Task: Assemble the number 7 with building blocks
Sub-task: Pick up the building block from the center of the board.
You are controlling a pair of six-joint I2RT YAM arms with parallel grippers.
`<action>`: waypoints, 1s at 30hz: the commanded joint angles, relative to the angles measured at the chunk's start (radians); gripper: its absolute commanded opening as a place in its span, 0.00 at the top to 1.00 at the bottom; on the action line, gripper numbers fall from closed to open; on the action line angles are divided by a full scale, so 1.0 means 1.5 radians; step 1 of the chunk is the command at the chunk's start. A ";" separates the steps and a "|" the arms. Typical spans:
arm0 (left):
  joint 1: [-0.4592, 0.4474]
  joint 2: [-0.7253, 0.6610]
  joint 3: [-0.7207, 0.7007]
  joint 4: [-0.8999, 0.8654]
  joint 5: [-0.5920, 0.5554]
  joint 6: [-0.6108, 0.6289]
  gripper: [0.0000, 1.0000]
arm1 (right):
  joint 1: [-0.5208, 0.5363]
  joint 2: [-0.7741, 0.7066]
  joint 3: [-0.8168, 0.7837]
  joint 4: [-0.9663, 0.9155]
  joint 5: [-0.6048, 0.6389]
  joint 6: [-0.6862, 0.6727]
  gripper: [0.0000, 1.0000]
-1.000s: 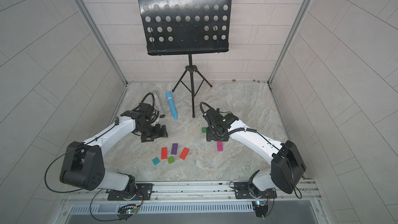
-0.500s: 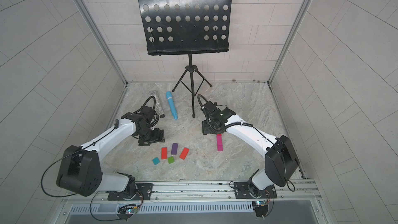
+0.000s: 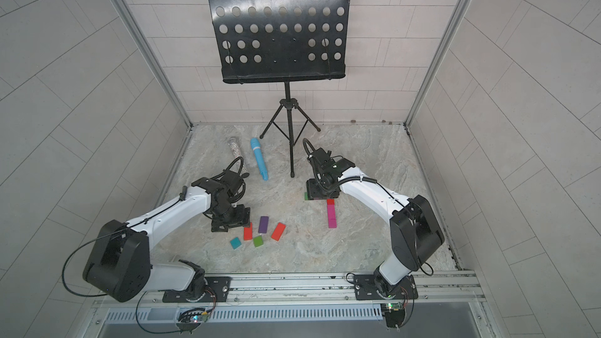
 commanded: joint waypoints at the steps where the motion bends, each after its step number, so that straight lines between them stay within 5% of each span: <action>1: -0.001 -0.023 -0.027 -0.023 -0.015 -0.070 0.16 | -0.009 0.002 0.014 -0.005 -0.019 -0.021 0.33; 8: -0.001 -0.107 -0.101 -0.021 -0.048 -0.210 0.23 | -0.020 0.014 0.011 0.006 -0.062 -0.029 0.33; 30: -0.009 -0.051 -0.145 0.088 -0.021 -0.289 0.38 | -0.078 0.061 0.050 -0.018 -0.124 -0.081 0.33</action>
